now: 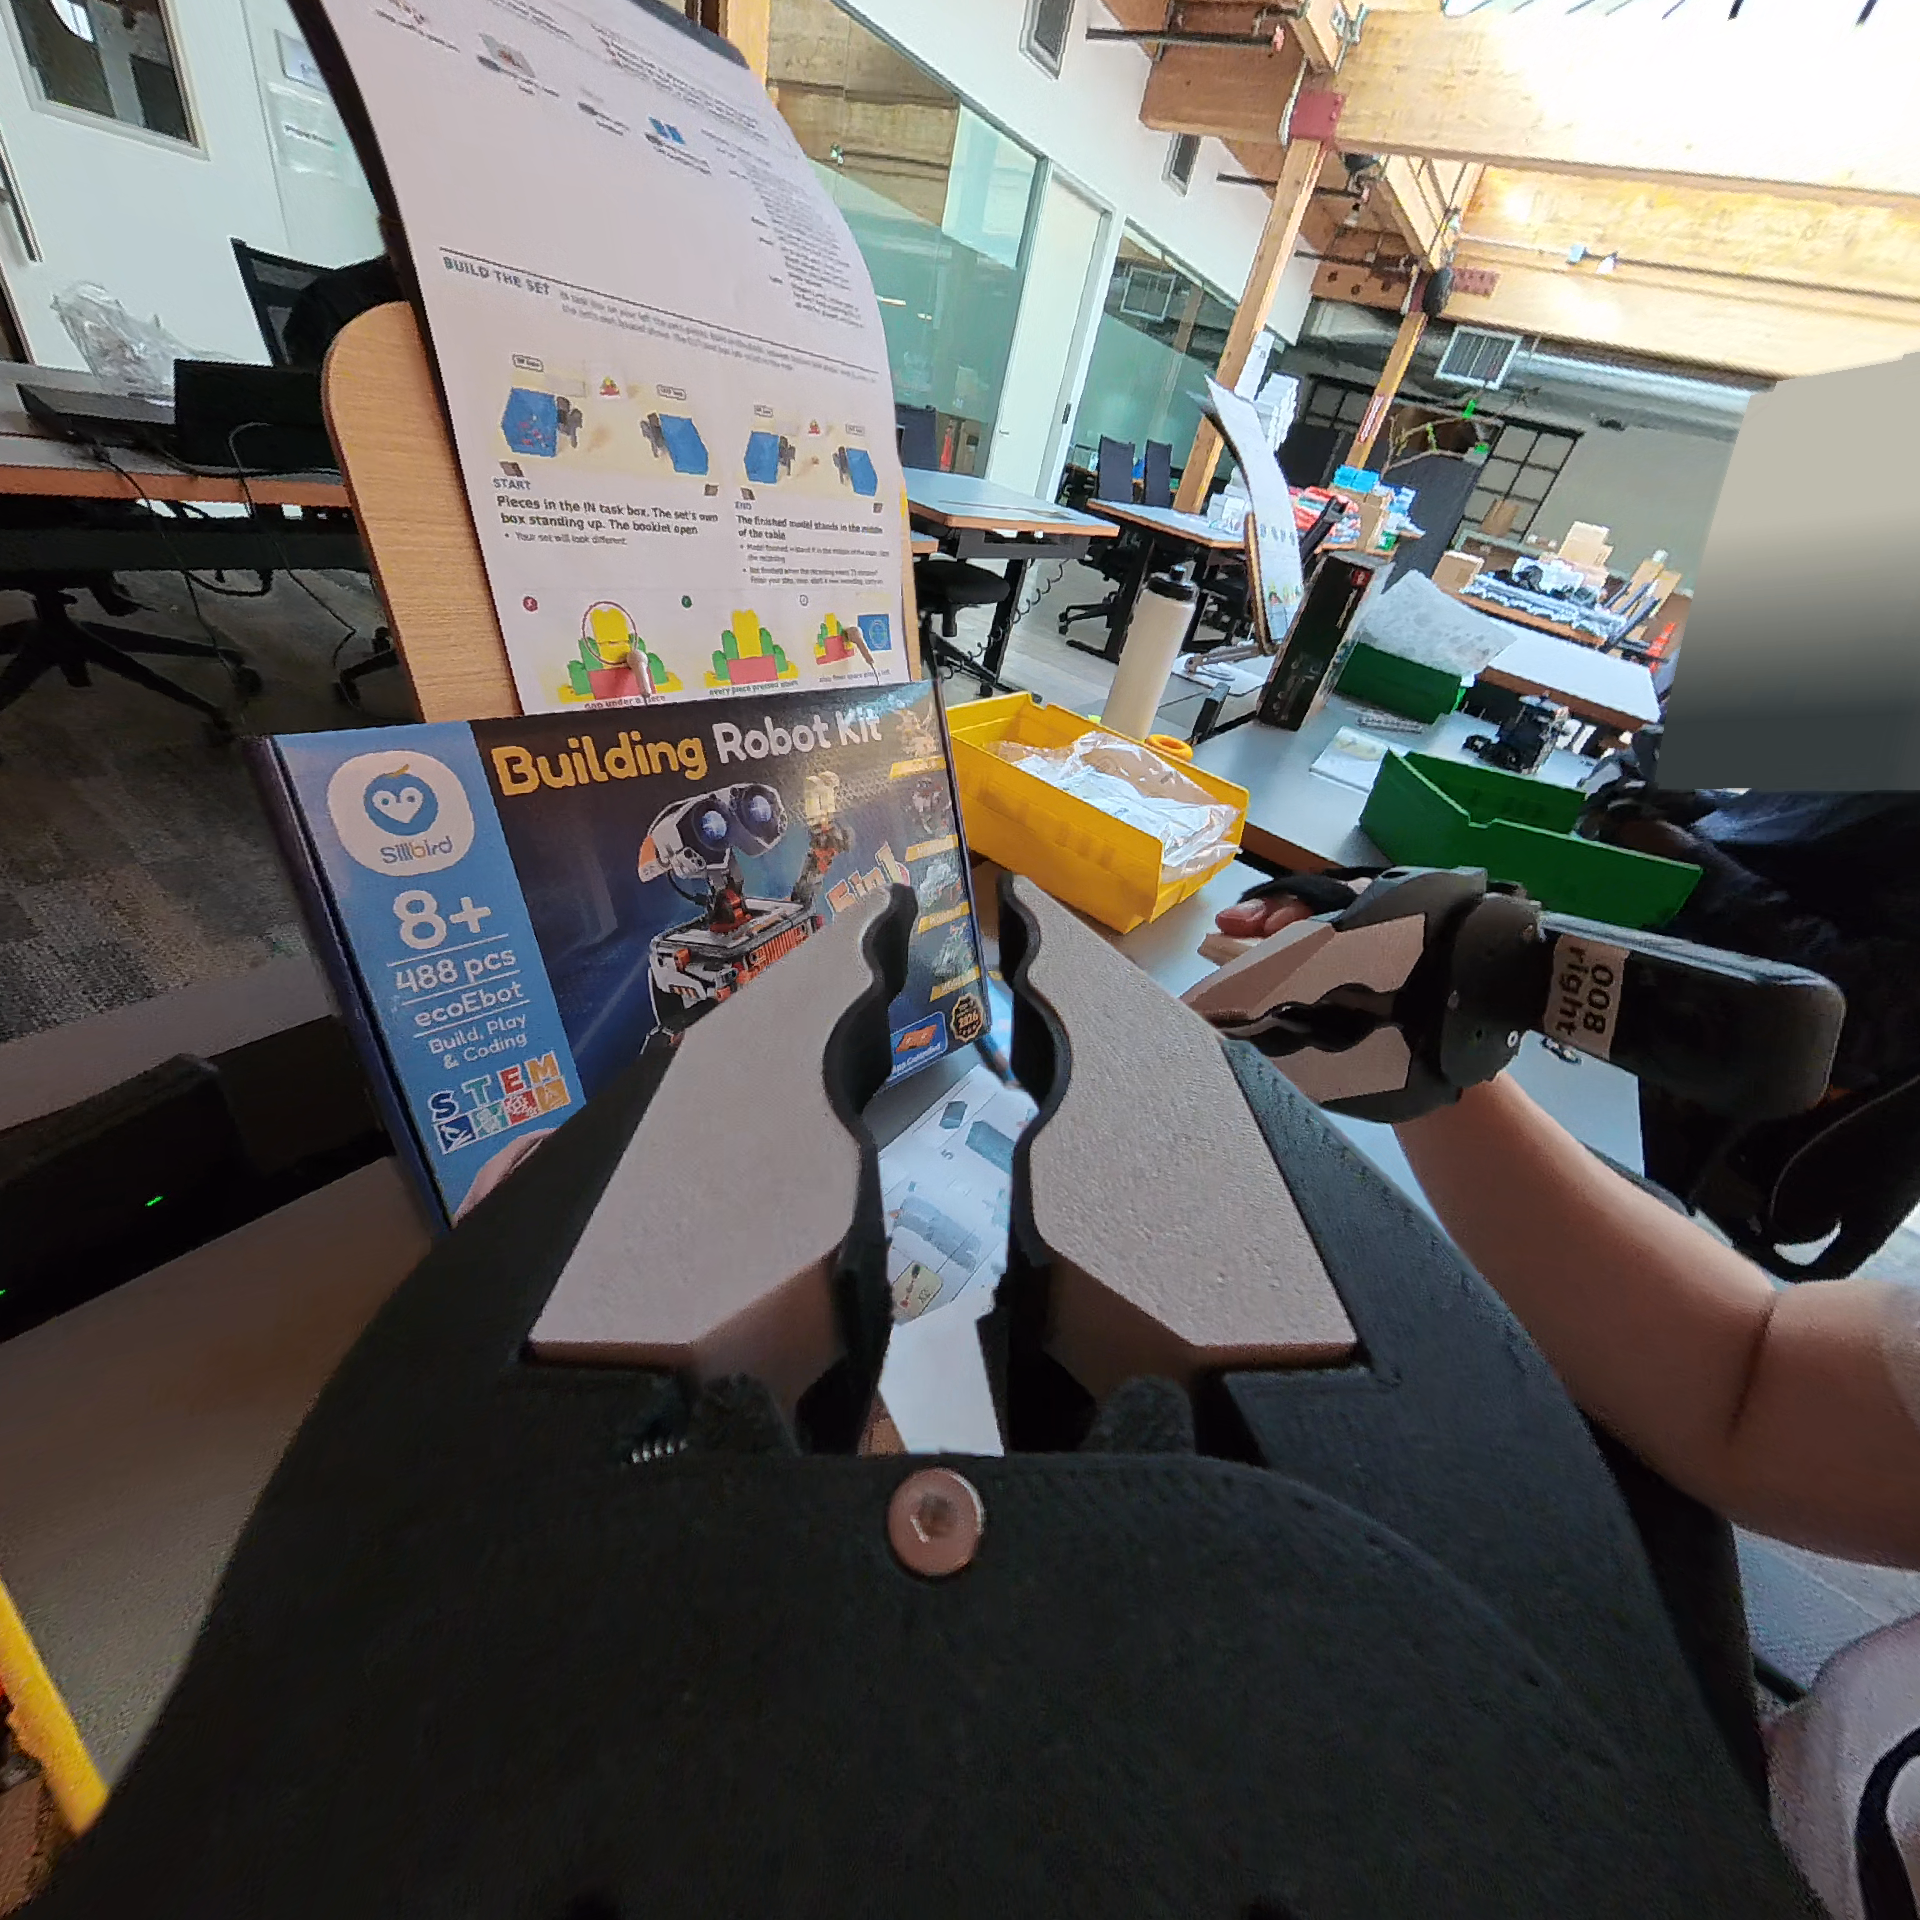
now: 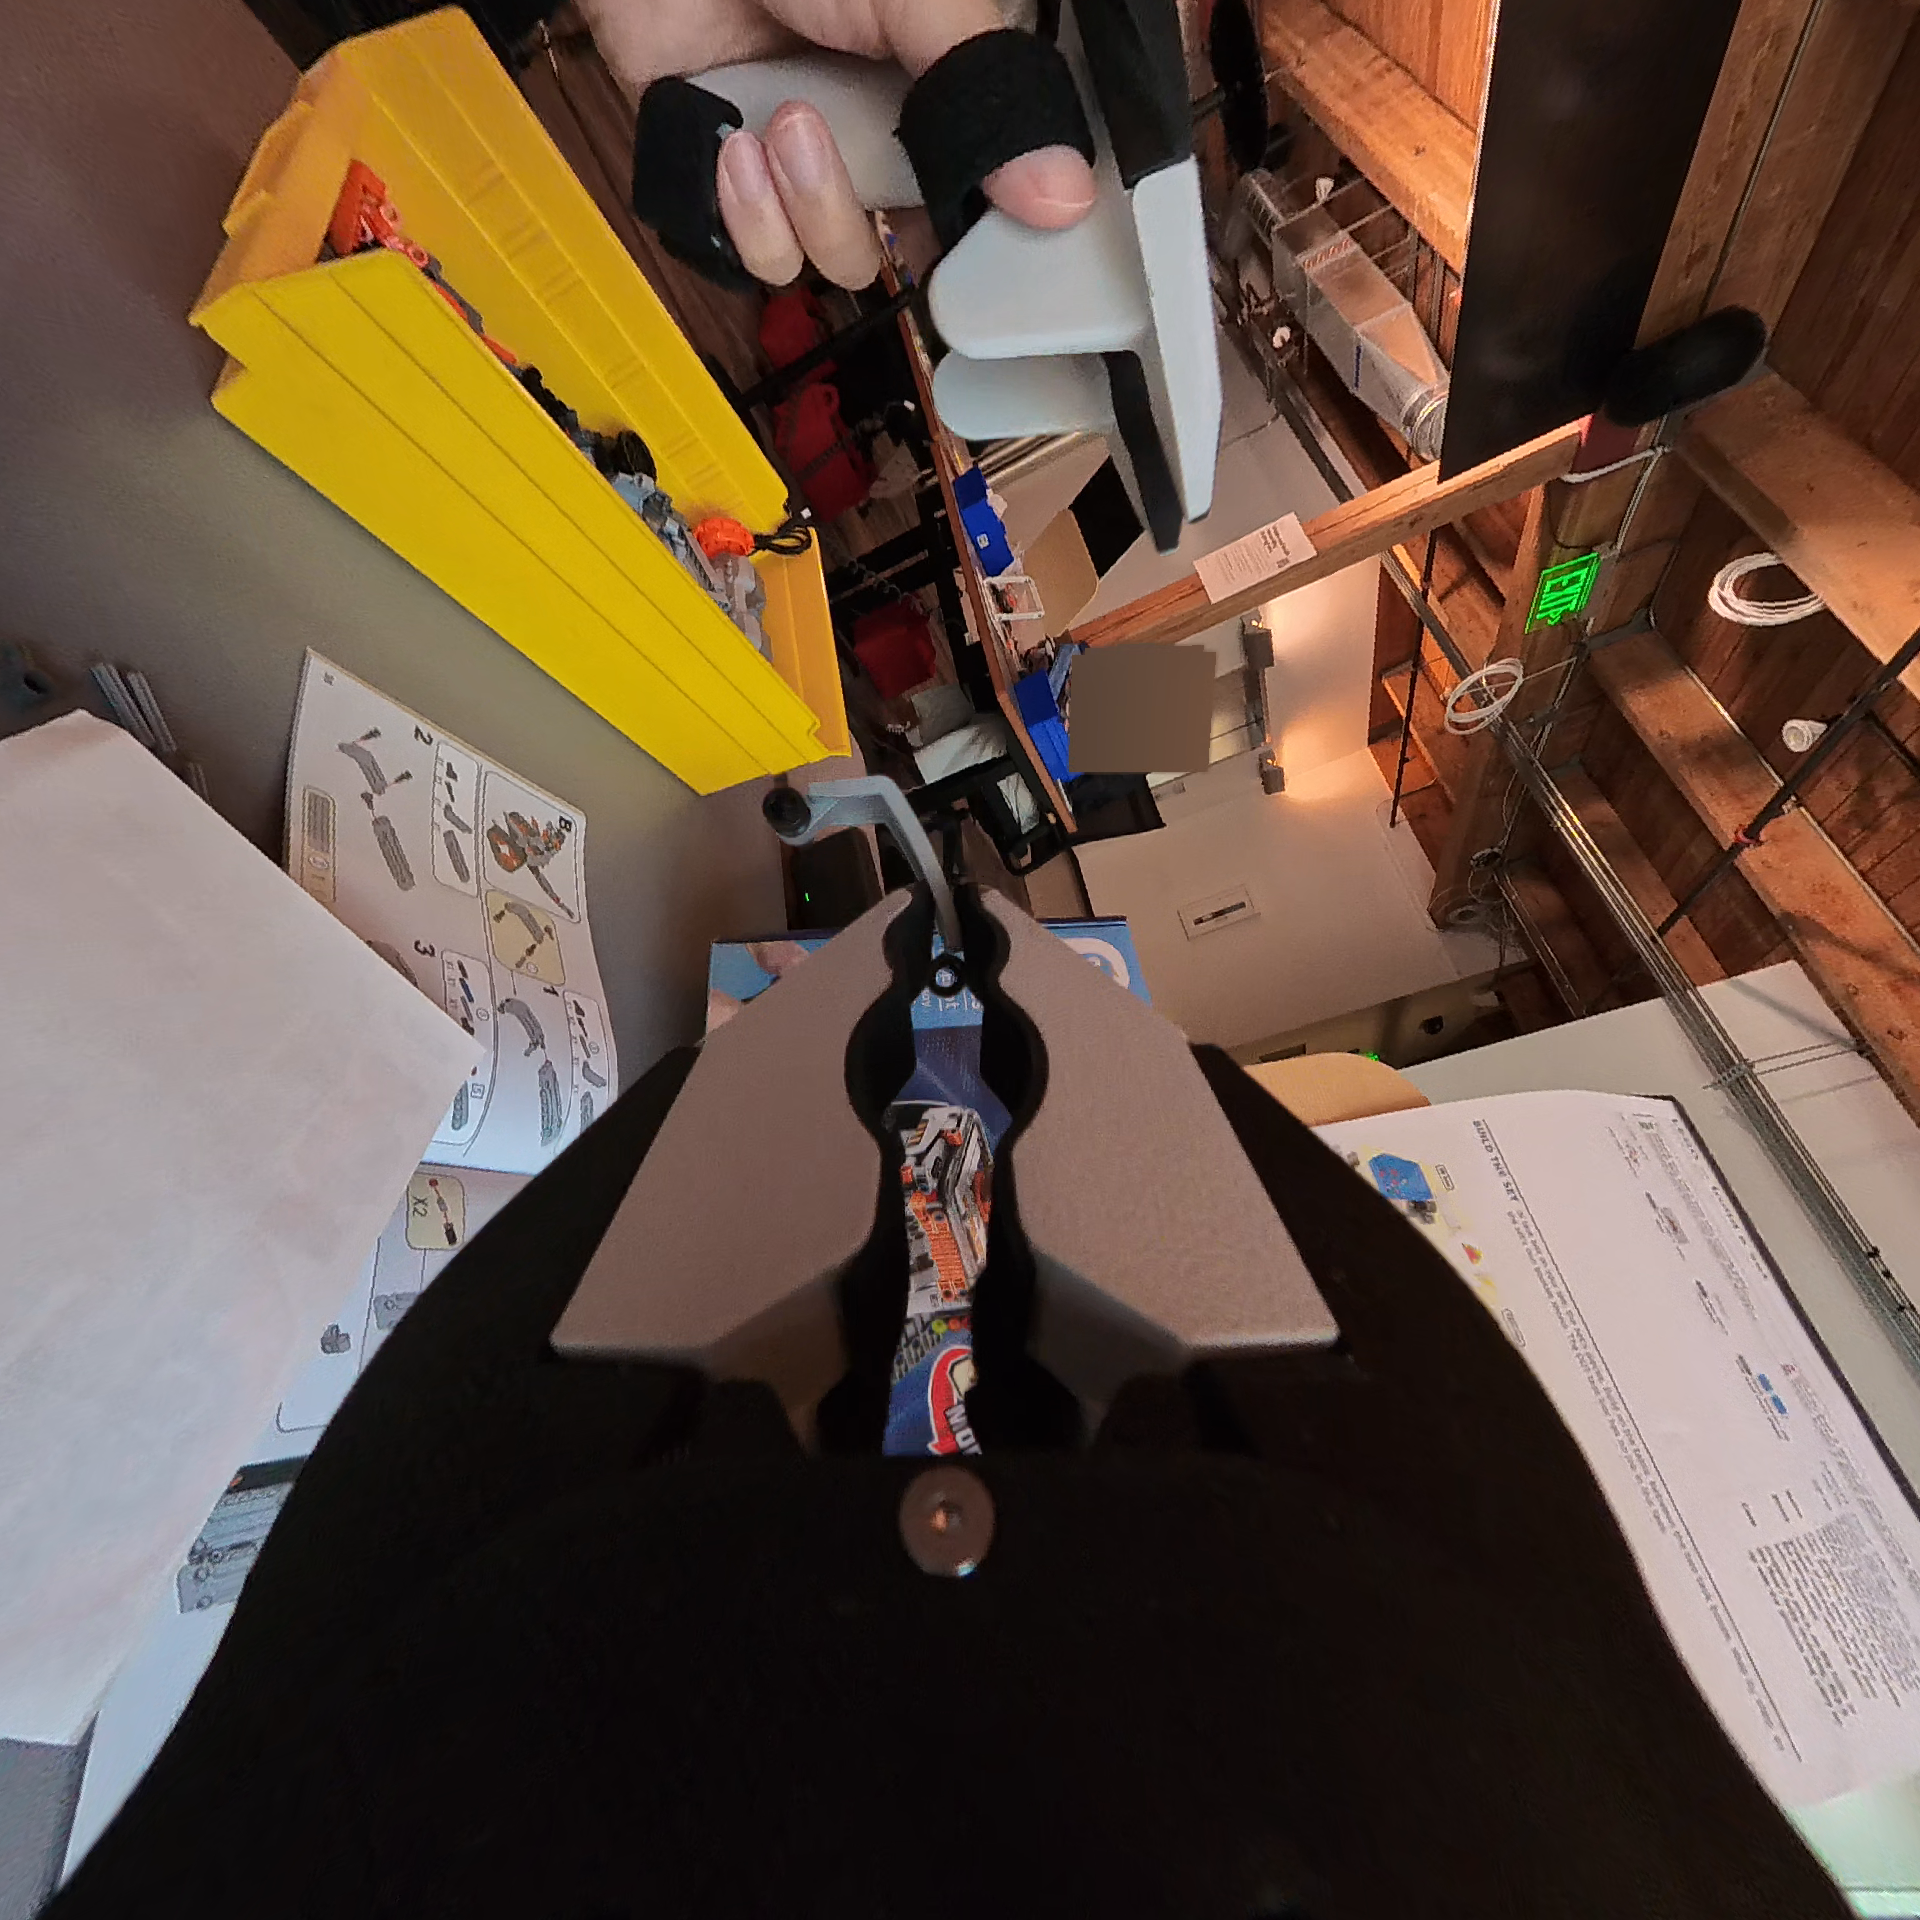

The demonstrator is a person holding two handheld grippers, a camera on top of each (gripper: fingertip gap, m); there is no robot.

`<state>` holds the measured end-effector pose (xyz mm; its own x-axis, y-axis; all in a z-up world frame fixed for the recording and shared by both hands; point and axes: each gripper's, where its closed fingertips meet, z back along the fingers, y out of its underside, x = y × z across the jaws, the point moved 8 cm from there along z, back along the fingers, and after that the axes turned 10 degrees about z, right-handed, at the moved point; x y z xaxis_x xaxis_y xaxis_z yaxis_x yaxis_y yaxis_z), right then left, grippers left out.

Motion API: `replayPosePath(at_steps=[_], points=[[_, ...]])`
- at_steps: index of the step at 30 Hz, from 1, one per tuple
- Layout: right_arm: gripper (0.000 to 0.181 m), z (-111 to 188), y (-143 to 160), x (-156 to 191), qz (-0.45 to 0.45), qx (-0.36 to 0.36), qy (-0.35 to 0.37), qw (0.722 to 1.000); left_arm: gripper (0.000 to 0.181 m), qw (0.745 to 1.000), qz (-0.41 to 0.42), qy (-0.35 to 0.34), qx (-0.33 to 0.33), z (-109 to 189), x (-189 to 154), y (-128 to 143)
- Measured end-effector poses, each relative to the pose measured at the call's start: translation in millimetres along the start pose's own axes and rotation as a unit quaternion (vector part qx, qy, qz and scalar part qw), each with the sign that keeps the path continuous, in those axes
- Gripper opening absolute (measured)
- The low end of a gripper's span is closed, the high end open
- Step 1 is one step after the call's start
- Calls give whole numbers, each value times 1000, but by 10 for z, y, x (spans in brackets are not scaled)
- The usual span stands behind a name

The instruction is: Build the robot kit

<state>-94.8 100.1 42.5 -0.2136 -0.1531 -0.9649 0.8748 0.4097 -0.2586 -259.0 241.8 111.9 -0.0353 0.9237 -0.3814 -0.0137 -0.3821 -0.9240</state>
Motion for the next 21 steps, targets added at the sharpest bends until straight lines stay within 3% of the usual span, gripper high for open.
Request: replayPosePath(at_steps=[9, 21], points=[[3, -16, 185, 72, 19, 57, 4, 998, 14, 997, 73, 30, -24, -75, 149, 6], [3, 163, 286, -89, 29, 84, 120, 989, 12, 991, 96, 65, -62, -94, 76, -38]])
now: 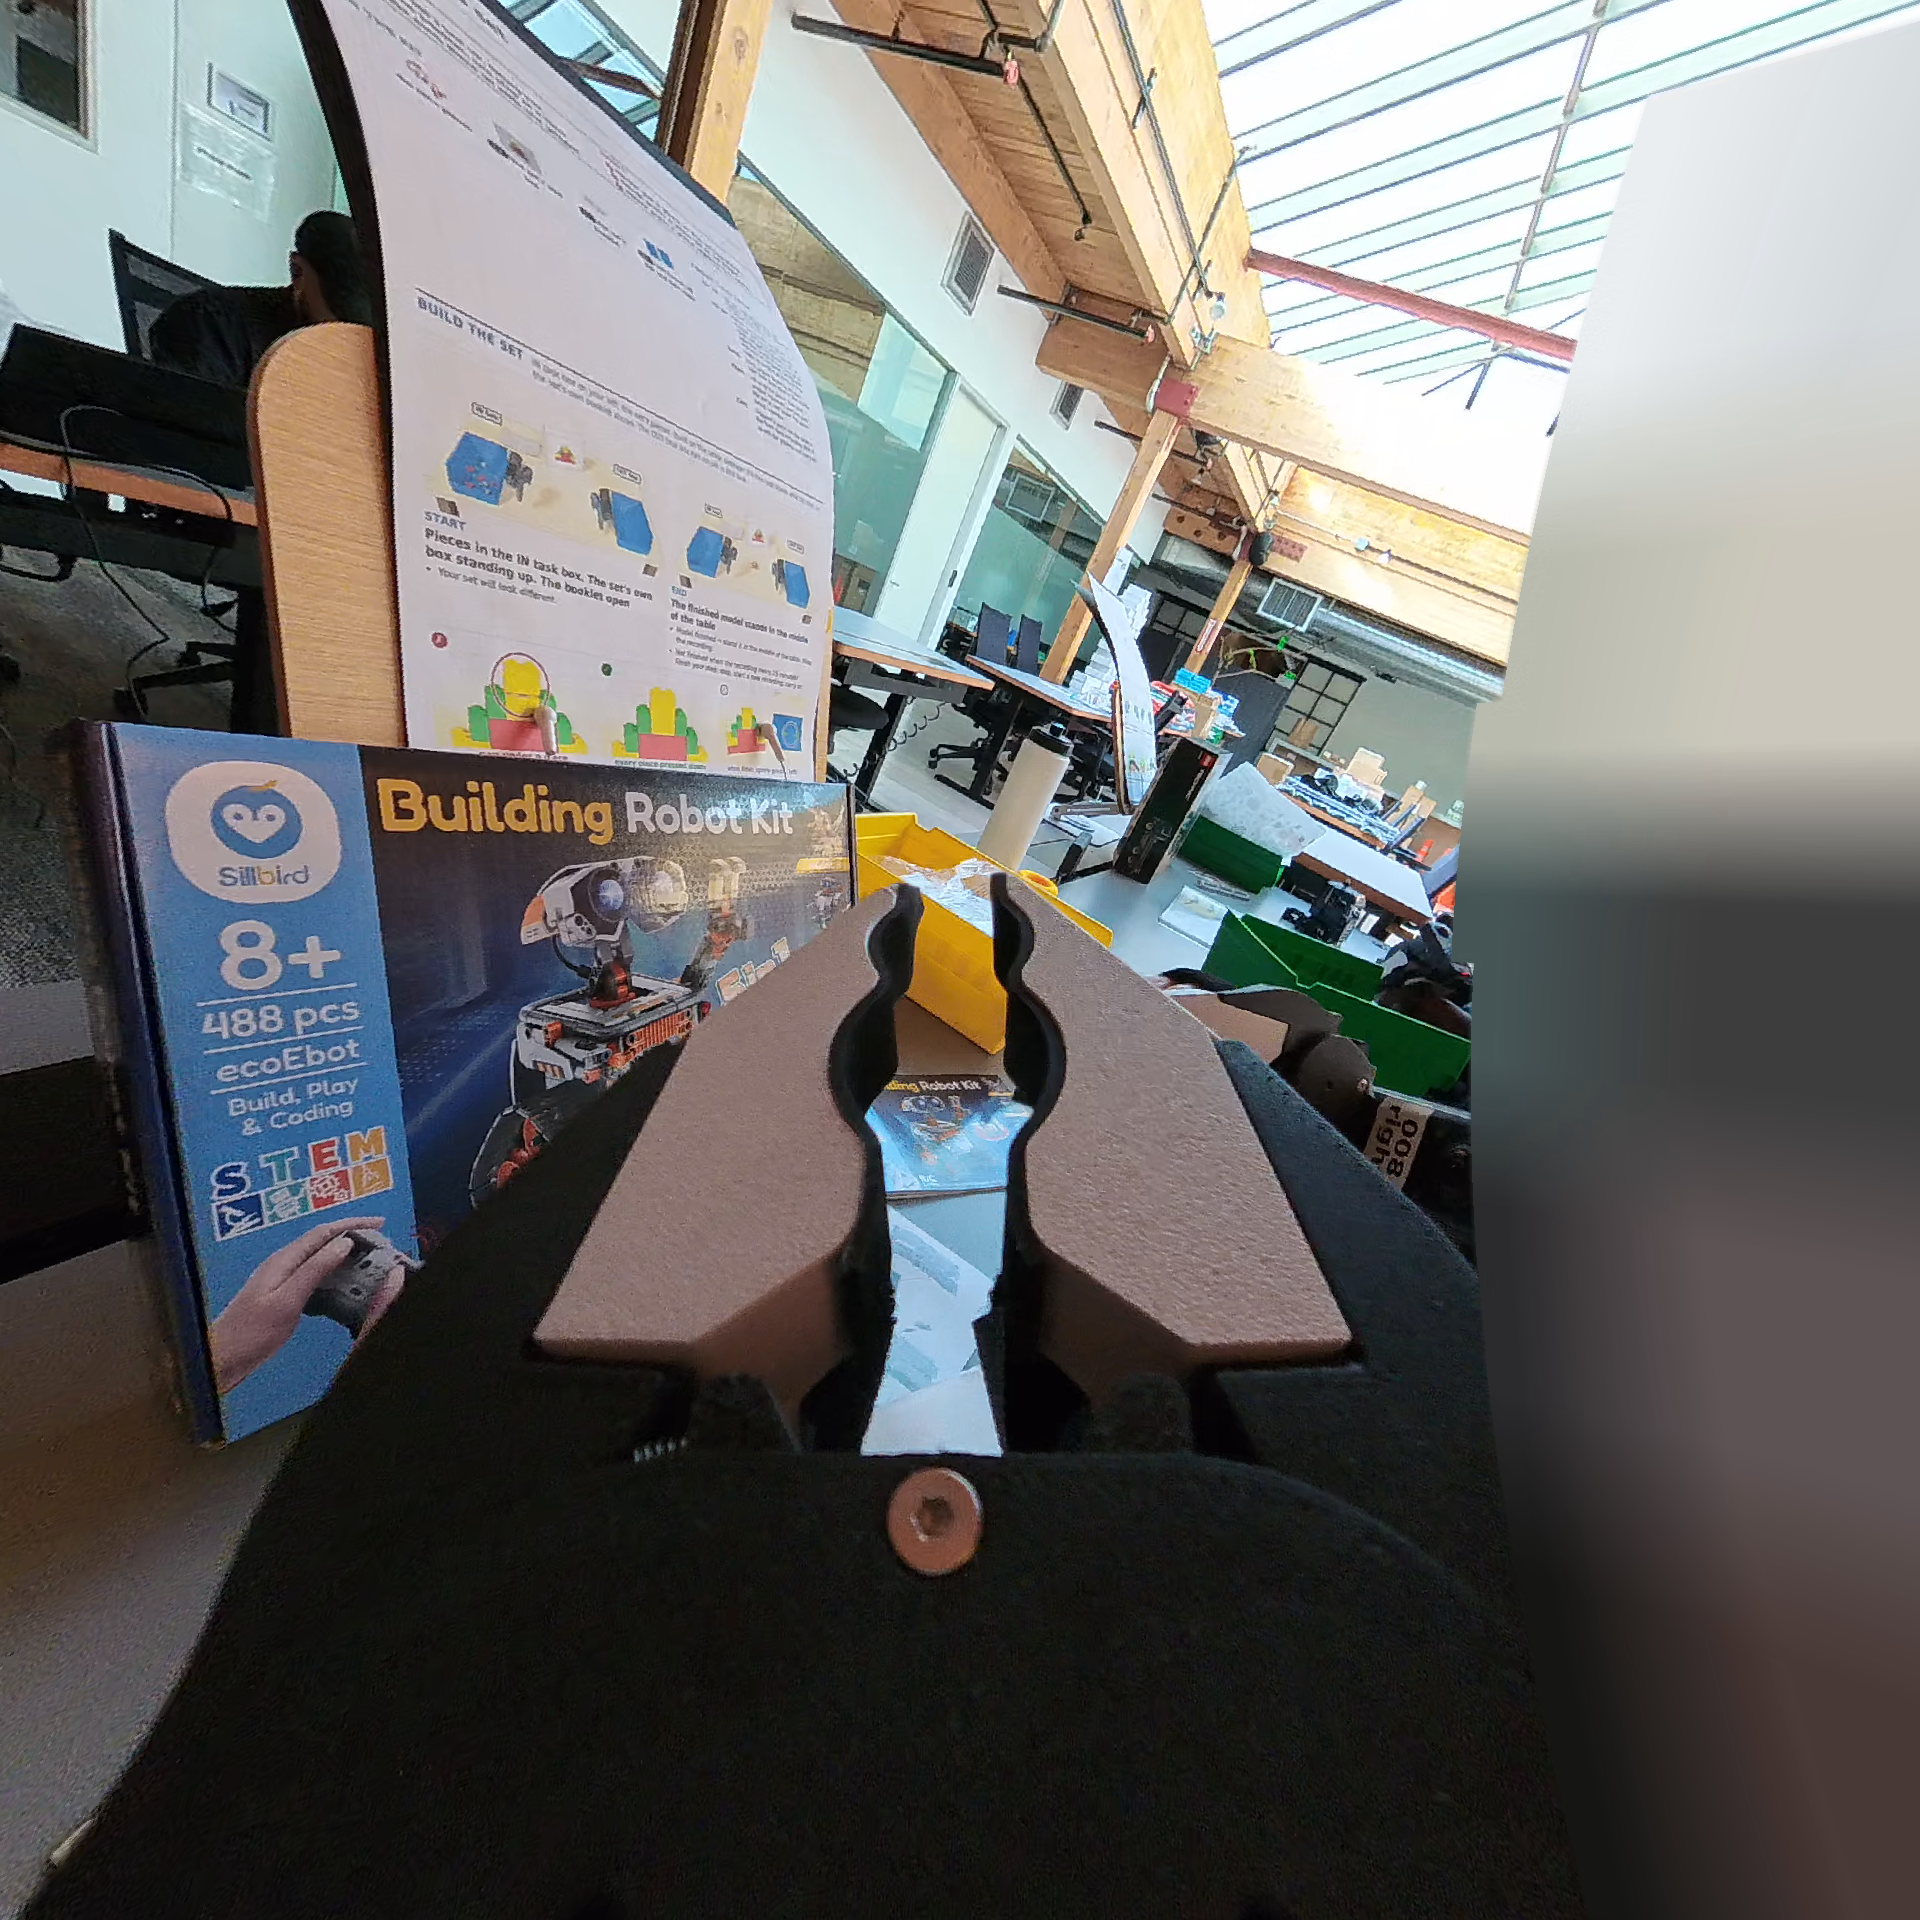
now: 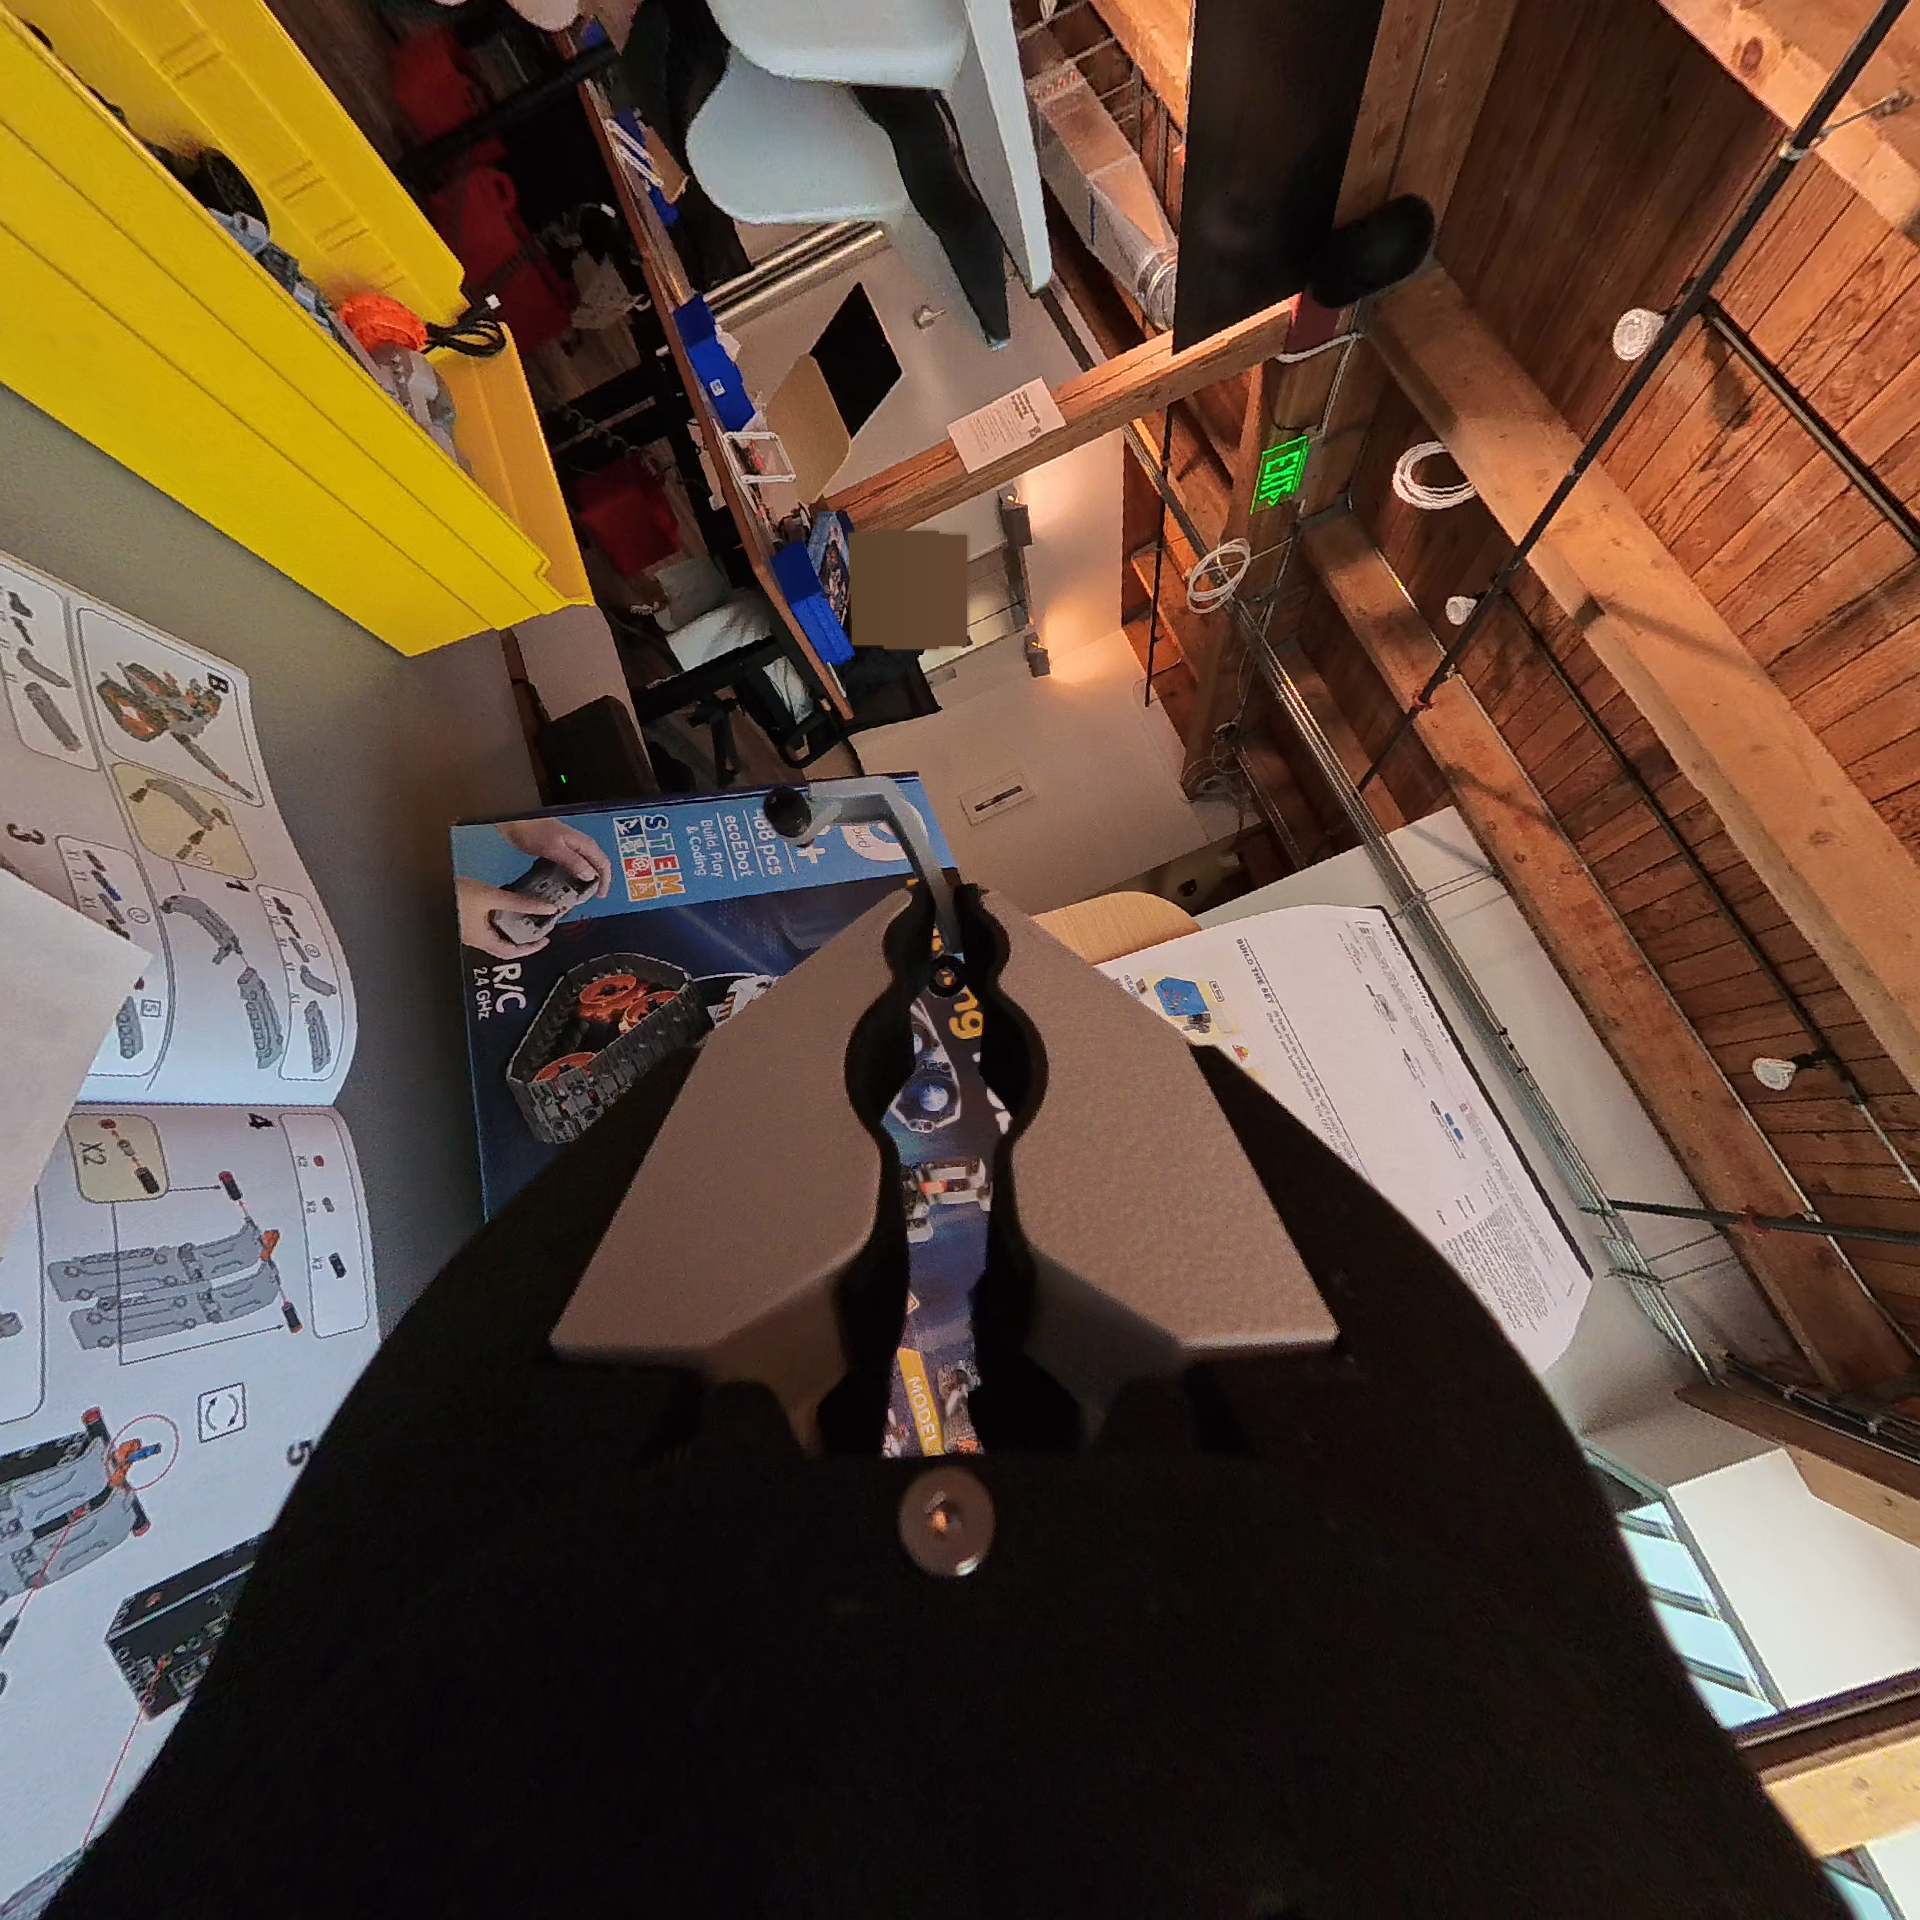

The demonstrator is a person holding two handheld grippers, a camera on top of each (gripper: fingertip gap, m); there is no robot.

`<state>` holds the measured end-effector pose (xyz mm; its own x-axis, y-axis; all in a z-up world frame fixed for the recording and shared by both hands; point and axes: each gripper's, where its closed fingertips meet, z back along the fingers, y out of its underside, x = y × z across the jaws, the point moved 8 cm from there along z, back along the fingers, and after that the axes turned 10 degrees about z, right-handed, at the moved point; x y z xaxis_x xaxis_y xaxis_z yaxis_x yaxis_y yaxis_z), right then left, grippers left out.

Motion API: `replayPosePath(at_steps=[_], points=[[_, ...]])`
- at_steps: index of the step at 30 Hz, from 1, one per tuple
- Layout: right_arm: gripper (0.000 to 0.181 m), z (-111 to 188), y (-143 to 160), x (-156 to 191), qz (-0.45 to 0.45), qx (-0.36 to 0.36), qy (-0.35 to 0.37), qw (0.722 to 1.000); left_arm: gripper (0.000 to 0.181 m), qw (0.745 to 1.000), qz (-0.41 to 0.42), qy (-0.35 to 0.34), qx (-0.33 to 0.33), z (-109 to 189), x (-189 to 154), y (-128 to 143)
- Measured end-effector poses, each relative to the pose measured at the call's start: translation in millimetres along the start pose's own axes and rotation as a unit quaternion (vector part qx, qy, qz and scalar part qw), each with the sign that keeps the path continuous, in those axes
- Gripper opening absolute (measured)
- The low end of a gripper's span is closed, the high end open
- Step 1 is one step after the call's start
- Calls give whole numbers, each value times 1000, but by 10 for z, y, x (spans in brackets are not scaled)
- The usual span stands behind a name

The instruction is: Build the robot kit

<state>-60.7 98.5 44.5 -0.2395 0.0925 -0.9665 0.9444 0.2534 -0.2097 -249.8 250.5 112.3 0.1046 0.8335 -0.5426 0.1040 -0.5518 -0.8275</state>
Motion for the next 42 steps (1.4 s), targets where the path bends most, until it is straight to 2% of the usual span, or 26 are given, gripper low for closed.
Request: replayPosePath(at_steps=[10, 12, 14, 15, 16, 18, 19, 20, 22, 25, 29, 33, 38, 40, 42], points=[[3, -23, 39, 86, 5, 8, -20, 1000, 14, 1000, 8, 0, 25, -62, 36, 60], [3, -59, 76, 145, -17, 20, -61, 998, 14, 999, 7, 0, 42, -82, 50, 89], [3, -110, 148, 254, -76, 43, -136, 987, 15, 998, -1, -11, 65, -107, 78, 131], [2, -141, 186, 337, -152, 56, -200, 966, 15, 997, -8, -20, 78, -121, 98, 156], [2, -175, 234, 409, -246, 83, -259, 930, 15, 995, -14, -30, 93, -134, 122, 184], [0, -240, 309, 488, -418, 123, -334, 836, 17, 991, -20, -42, 125, -168, 166, 253], [0, -261, 322, 510, -491, 123, -361, 784, 17, 989, -17, -39, 142, -190, 180, 292], [0, -279, 339, 515, -545, 118, -370, 743, 18, 987, -10, -33, 159, -214, 189, 331], [0, -290, 382, 529, -613, 111, -374, 688, 19, 983, -5, -24, 184, -269, 206, 401], [0, -281, 384, 528, -675, 91, -388, 620, 25, 973, -23, -22, 231, -357, 224, 530], [0, -281, 382, 543, -707, 105, -394, 579, 31, 954, -61, -20, 293, -490, 207, 726], [0, -286, 386, 558, -725, 113, -392, 554, 34, 942, -82, -17, 325, -600, 176, 855], [0, -306, 405, 521, -745, 118, -371, 542, 34, 926, -121, -53, 353, -649, 227, 948], [0, -322, 380, 502, -751, 111, -368, 536, 28, 923, -139, -77, 350, -653, 279, 940], [0, -340, 354, 496, -753, 116, -364, 536, 18, 921, -149, -63, 354, -648, 269, 945]])
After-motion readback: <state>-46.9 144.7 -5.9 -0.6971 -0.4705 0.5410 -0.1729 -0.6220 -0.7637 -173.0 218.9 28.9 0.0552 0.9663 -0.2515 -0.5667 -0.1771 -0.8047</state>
